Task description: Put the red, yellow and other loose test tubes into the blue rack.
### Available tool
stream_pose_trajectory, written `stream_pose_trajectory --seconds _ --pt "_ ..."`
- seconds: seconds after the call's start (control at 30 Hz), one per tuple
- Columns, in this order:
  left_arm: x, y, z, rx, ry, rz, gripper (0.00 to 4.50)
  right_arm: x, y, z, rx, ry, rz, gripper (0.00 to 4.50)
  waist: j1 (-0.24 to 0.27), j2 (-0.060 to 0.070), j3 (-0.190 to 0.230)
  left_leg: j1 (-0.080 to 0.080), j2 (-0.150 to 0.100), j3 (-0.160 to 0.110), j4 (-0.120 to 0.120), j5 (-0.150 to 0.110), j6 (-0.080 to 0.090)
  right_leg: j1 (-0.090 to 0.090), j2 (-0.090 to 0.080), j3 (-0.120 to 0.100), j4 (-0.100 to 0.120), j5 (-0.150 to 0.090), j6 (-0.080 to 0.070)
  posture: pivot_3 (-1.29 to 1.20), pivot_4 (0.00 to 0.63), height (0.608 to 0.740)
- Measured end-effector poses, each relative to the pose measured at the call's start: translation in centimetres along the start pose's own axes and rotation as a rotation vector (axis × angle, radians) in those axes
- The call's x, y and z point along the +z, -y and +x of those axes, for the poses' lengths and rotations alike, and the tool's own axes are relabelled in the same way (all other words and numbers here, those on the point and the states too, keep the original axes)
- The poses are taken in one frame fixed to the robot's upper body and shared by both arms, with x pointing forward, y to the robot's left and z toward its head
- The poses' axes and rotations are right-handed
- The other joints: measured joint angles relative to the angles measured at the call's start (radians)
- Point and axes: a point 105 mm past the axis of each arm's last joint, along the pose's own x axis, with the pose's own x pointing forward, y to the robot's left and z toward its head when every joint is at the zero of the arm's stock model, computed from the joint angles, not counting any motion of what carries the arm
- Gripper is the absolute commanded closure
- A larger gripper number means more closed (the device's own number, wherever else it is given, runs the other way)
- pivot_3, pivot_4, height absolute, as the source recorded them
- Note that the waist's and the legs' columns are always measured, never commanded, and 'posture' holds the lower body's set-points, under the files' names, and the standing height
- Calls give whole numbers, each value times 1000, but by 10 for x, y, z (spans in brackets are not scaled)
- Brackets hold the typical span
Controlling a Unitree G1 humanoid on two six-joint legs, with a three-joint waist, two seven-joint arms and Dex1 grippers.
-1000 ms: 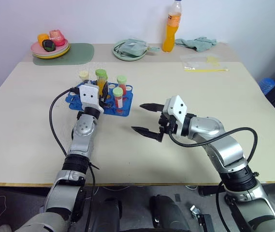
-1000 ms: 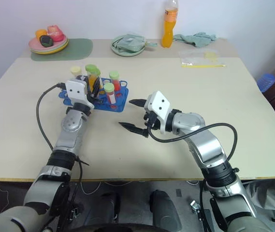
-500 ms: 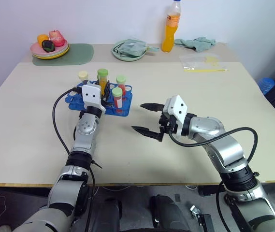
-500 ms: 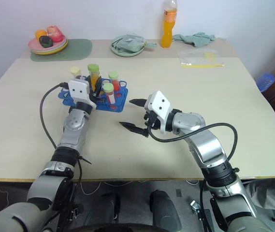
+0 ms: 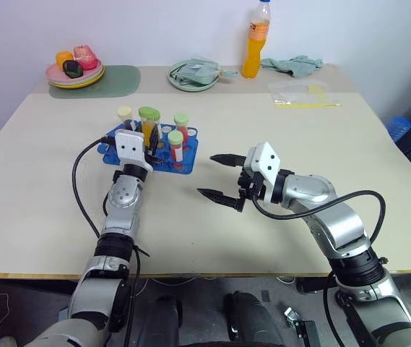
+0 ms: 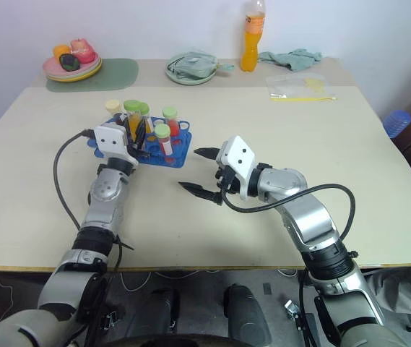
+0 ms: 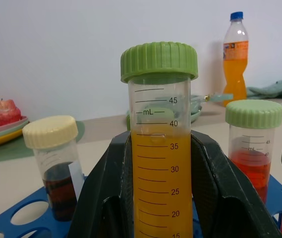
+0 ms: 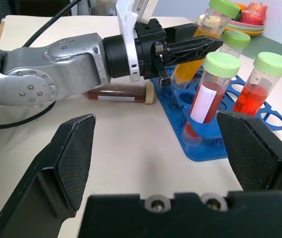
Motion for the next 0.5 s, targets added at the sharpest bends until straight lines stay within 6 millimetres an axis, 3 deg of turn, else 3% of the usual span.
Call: stream_pose_trajectory --seconds 0.5 --pt "-6 0 2 0 34 -40 3213 0 0 0 -6 2 0 177 0 0 0 0 0 0 0 0 1 0 0 0 1 0 0 0 150 740"
